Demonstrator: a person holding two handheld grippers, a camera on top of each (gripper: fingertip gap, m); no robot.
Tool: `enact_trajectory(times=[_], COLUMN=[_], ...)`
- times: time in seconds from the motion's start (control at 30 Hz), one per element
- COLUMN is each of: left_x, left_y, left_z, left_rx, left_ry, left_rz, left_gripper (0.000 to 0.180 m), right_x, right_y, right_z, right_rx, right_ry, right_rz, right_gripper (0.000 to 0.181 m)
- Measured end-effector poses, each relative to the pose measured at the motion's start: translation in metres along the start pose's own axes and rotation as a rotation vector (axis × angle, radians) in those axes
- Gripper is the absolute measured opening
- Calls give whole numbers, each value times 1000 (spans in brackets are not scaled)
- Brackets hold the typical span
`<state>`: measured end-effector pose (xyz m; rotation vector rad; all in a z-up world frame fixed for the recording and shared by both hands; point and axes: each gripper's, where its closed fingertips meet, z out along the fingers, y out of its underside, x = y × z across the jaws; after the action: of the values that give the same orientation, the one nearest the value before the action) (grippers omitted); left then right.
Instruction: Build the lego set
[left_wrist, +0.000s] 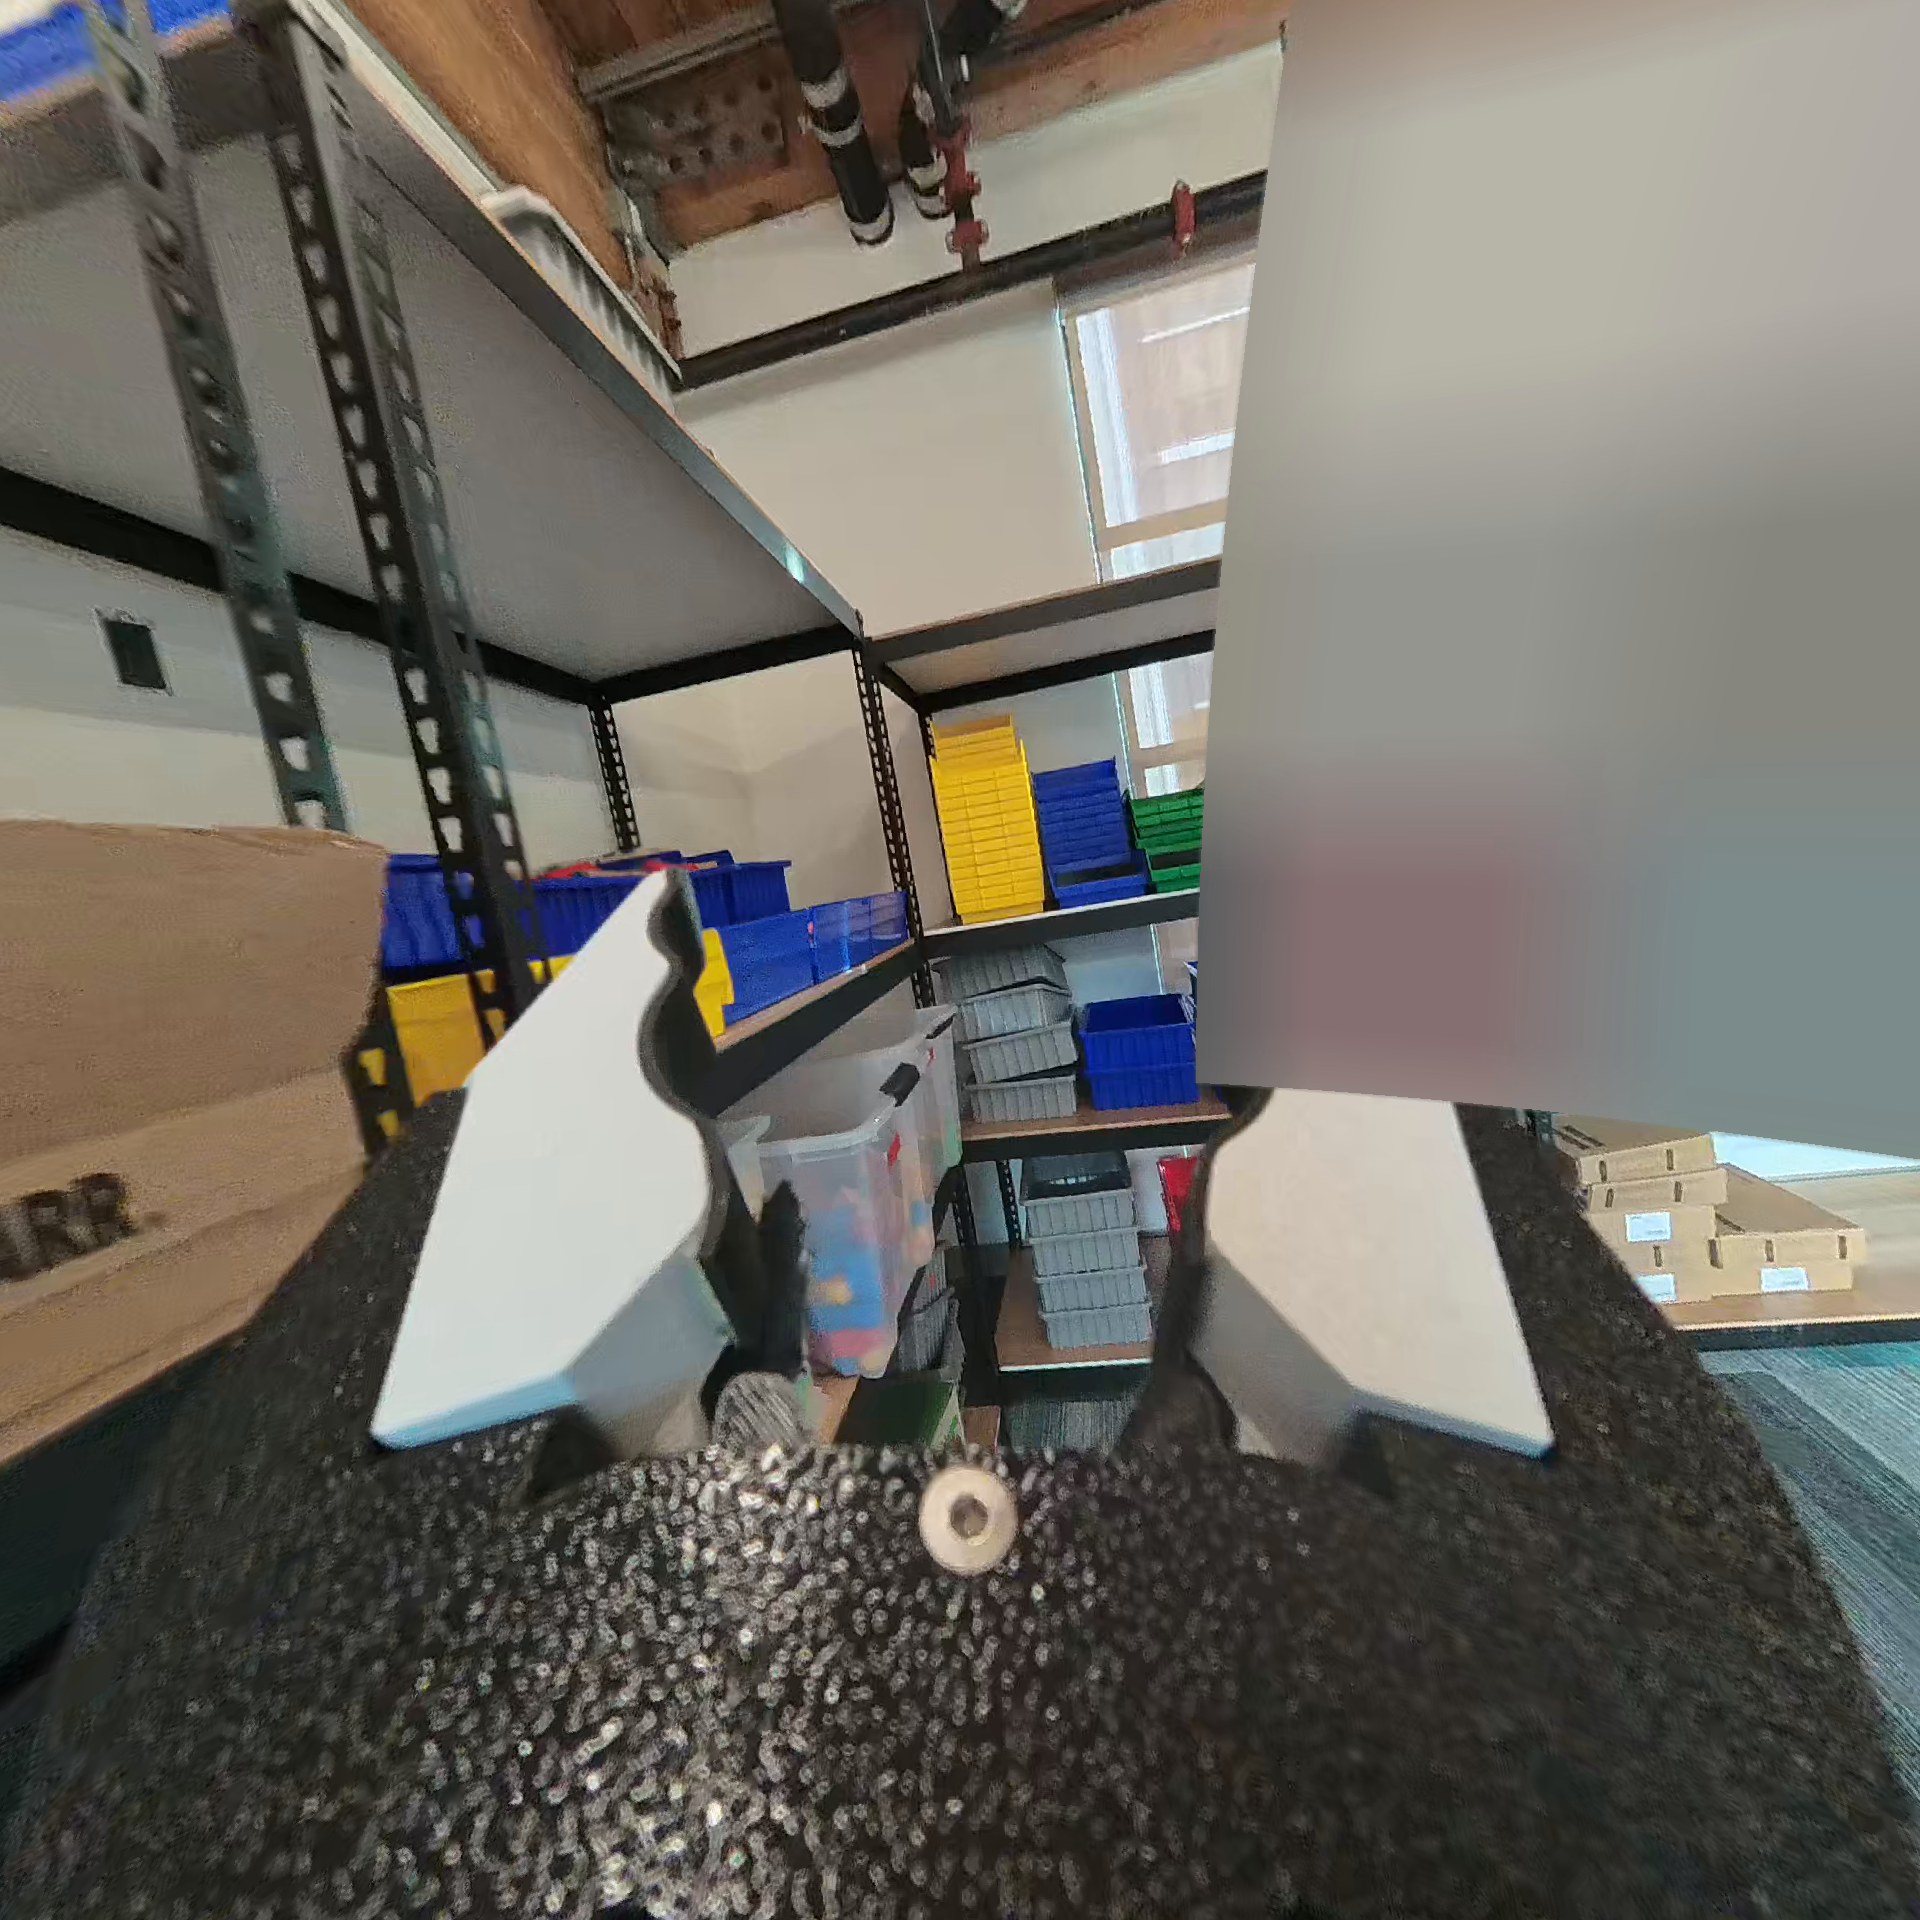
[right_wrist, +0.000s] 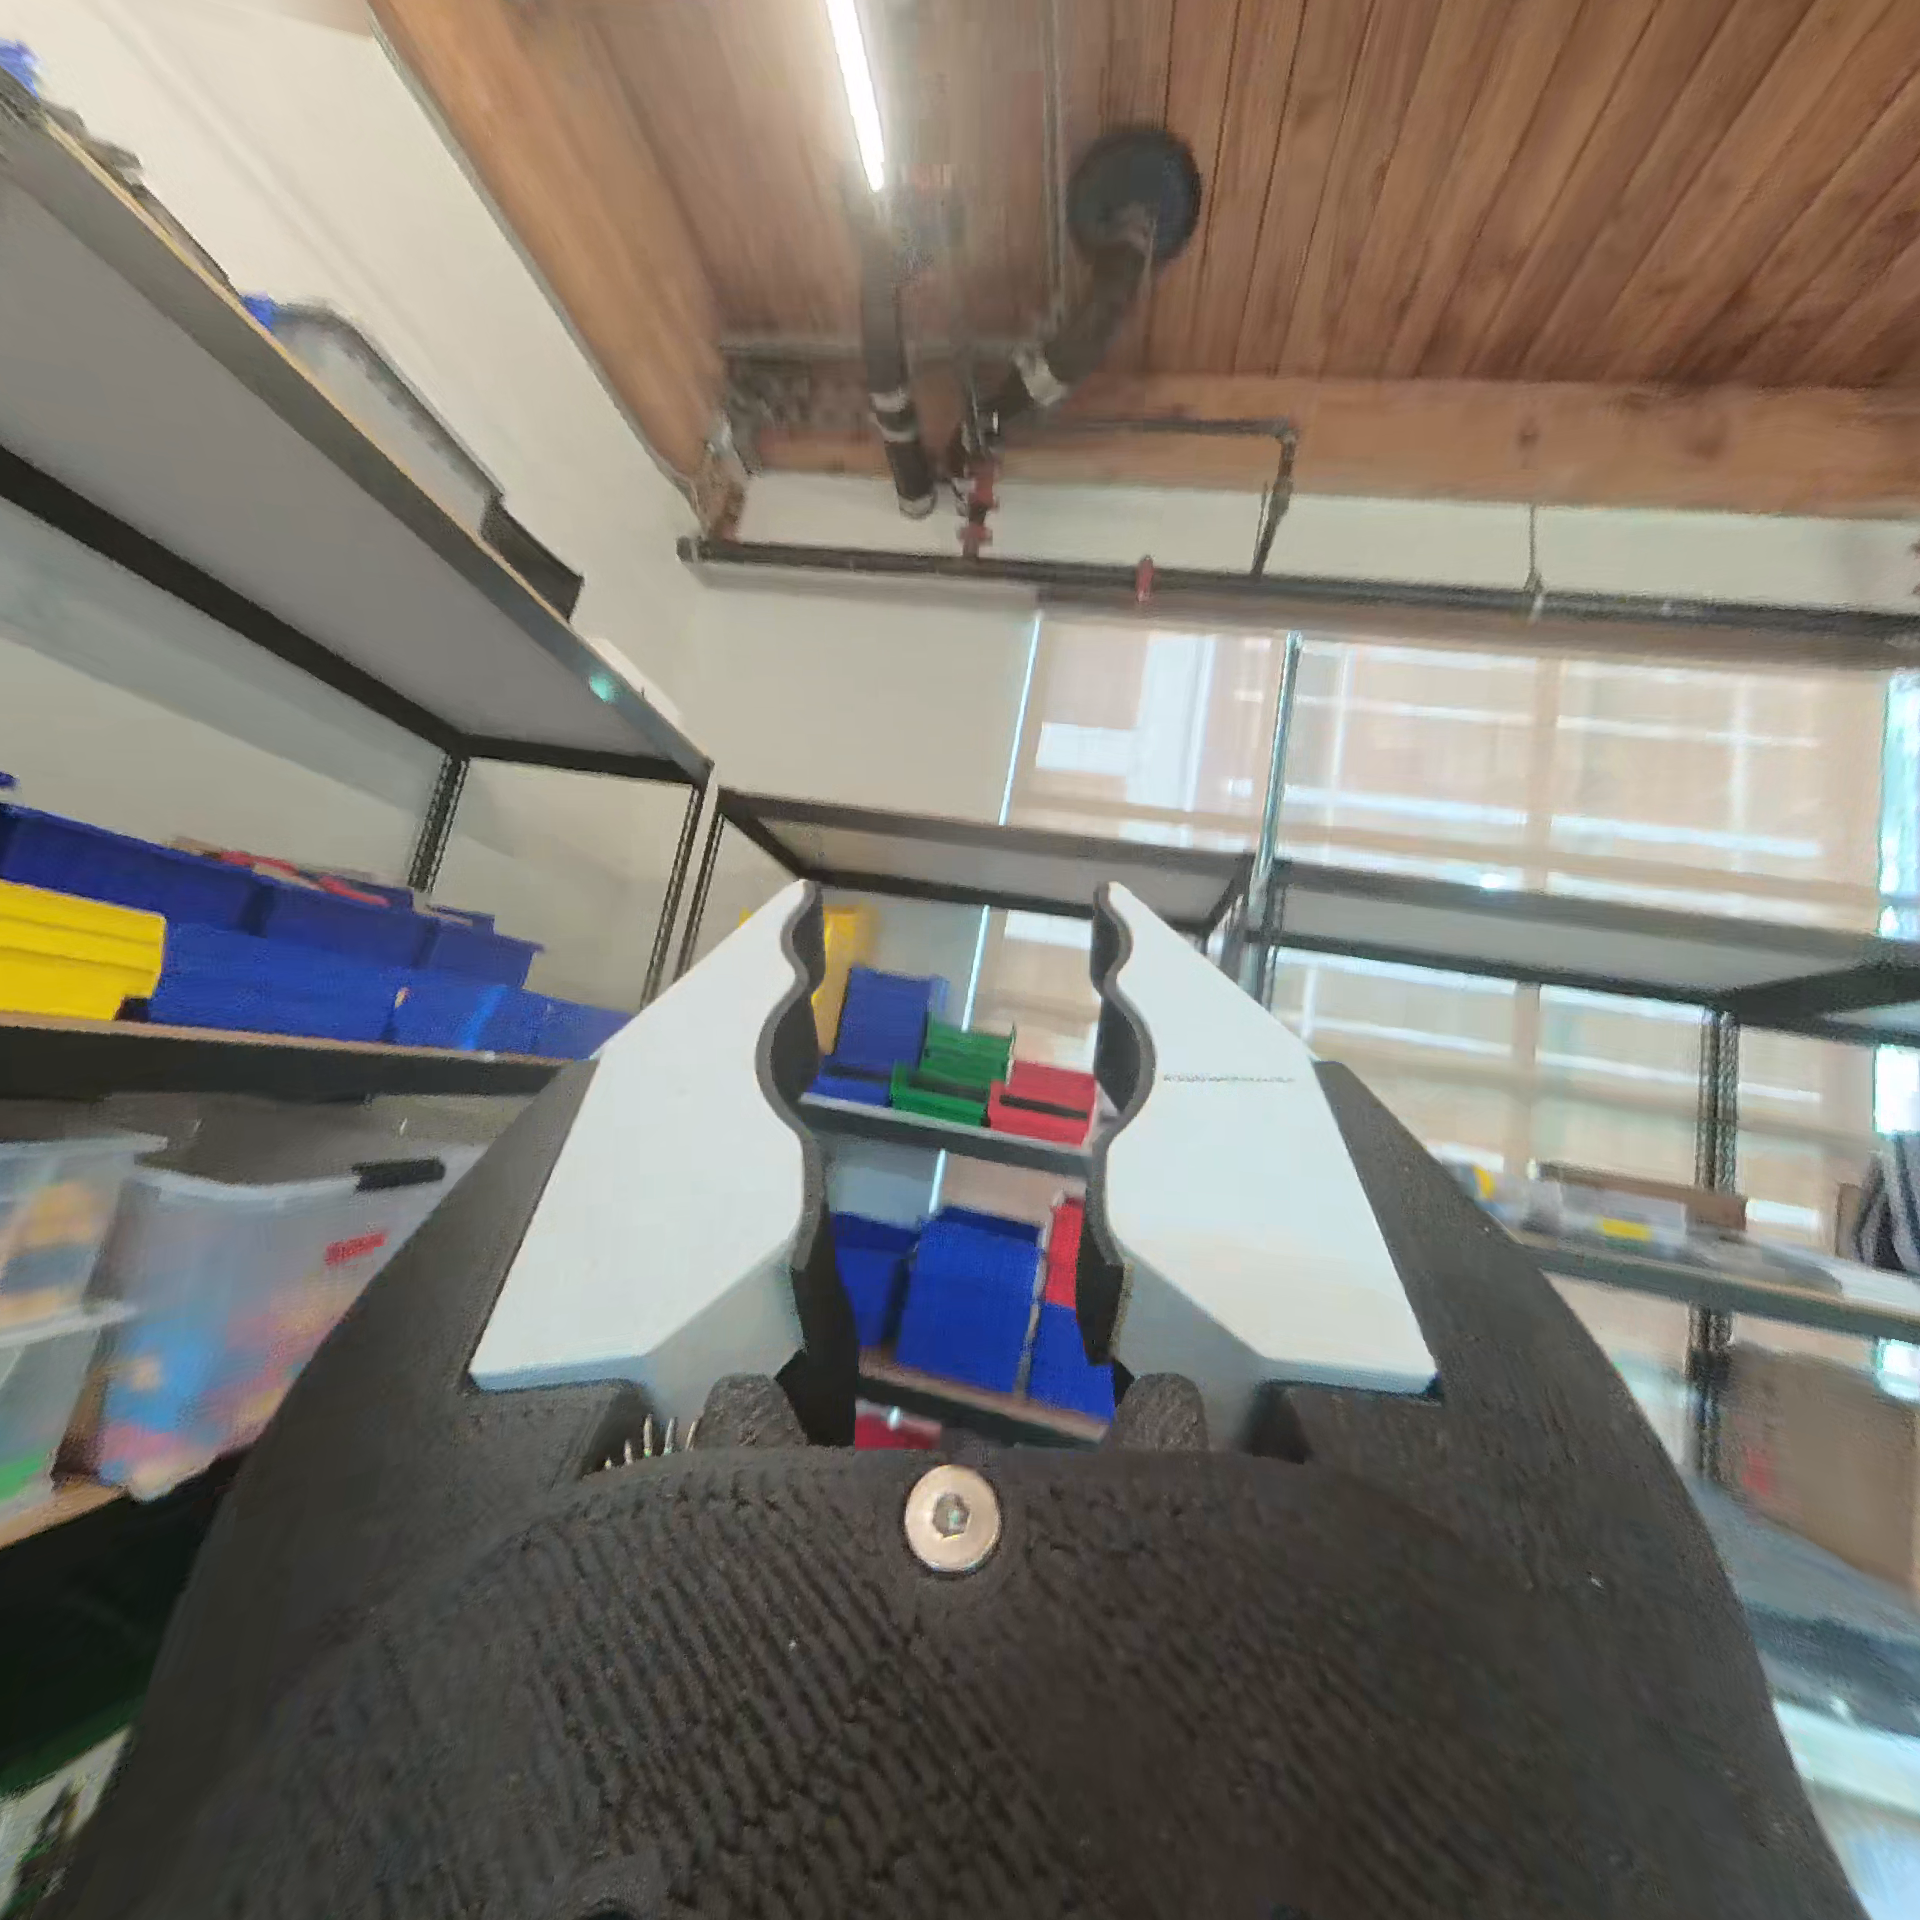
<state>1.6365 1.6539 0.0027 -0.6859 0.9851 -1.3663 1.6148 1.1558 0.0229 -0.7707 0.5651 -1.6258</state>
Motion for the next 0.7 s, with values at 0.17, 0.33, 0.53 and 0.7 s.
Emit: enact_trajectory(times=[0.17,0.33,0.53,0.7], left_x=[16,-13,-51,-64], left_y=[65,113,171,206], left_z=[52,103,214,329], left_rx=[-130,-152,-58,-55], left_ry=[14,-31,-3,121], left_rz=[19,56,82,94], left_gripper=[97,92,88,91], right_x=[-18,-88,-200,-297], right_y=[86,163,241,281], right_z=[58,136,236,336], right_rx=[-125,-124,-56,-31], right_ry=[-103,-271,-485,-793], right_rz=[105,199,236,214], right_gripper=[50,51,52,61])
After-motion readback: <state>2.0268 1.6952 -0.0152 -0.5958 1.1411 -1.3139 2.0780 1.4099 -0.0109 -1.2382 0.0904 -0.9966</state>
